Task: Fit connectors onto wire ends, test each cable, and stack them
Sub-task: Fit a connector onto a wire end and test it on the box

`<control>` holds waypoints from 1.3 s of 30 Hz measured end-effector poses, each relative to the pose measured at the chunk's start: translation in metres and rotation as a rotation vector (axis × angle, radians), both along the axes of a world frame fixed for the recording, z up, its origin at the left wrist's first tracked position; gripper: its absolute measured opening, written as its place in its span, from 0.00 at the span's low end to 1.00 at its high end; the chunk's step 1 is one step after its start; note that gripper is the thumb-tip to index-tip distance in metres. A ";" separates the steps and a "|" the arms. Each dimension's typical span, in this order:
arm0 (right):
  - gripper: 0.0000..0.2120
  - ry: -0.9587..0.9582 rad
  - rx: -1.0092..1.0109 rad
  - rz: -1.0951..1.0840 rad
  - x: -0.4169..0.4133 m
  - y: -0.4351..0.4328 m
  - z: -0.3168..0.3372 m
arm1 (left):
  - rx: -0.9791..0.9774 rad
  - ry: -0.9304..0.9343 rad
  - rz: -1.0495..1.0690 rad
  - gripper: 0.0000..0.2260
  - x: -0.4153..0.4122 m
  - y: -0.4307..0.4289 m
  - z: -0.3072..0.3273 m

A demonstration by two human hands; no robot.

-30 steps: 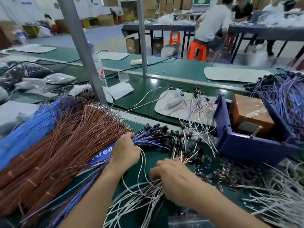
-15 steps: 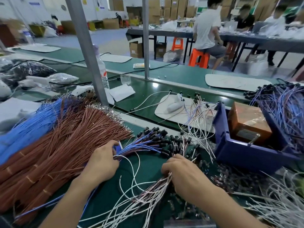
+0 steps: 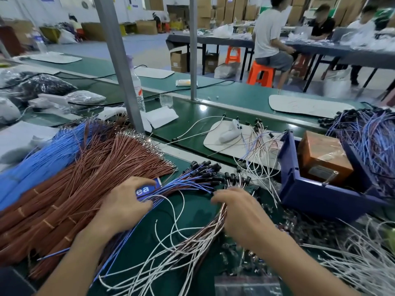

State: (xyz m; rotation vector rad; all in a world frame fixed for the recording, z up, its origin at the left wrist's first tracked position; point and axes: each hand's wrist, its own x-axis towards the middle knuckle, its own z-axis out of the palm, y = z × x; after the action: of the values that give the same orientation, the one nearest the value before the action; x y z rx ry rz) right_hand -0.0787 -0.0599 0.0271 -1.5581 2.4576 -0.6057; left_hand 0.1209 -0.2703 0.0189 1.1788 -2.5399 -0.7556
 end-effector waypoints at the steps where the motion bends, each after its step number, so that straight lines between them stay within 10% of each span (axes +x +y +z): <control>1: 0.33 0.009 -0.025 -0.033 -0.001 -0.008 0.004 | 0.013 -0.042 0.035 0.16 0.009 -0.002 0.001; 10: 0.24 0.246 0.210 0.303 0.025 -0.126 -0.008 | -0.023 0.175 0.252 0.18 0.023 0.026 -0.025; 30: 0.13 0.363 0.188 0.295 0.006 -0.085 -0.001 | 0.024 -0.042 0.126 0.29 0.029 0.014 -0.026; 39: 0.15 0.279 0.090 0.159 0.000 -0.066 0.015 | 0.168 0.114 -0.038 0.12 -0.001 0.050 -0.021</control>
State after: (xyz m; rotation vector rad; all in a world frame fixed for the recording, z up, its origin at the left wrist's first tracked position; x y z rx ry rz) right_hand -0.0788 -0.1258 0.0417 -1.8901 2.4744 -0.2633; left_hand 0.1200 -0.2208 -0.0021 1.1043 -2.4518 -1.0327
